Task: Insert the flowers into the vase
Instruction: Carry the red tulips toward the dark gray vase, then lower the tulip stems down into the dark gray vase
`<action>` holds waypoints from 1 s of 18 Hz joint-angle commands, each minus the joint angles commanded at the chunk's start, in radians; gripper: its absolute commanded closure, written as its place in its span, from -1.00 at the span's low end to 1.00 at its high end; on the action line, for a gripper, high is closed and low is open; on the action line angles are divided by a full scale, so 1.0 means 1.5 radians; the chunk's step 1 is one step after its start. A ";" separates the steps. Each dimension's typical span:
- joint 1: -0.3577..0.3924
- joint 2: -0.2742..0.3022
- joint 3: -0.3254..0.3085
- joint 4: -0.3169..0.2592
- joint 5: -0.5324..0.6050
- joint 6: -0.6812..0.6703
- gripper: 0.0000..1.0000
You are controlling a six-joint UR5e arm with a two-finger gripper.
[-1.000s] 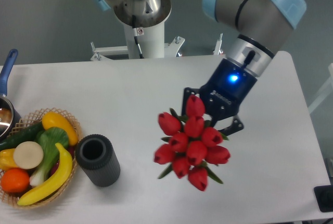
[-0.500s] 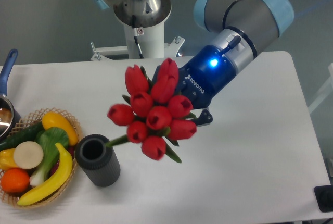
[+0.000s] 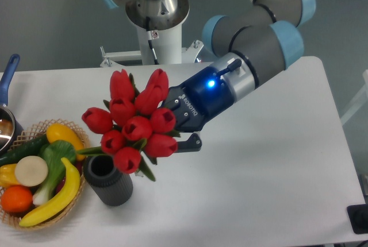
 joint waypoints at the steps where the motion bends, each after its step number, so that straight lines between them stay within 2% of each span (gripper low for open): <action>1: -0.004 0.004 -0.014 0.000 -0.003 0.014 1.00; 6: -0.008 0.041 -0.067 0.000 -0.016 0.034 1.00; 10: -0.021 0.048 -0.074 0.000 -0.015 0.034 0.98; 18: -0.038 0.038 -0.082 0.000 -0.013 0.036 0.96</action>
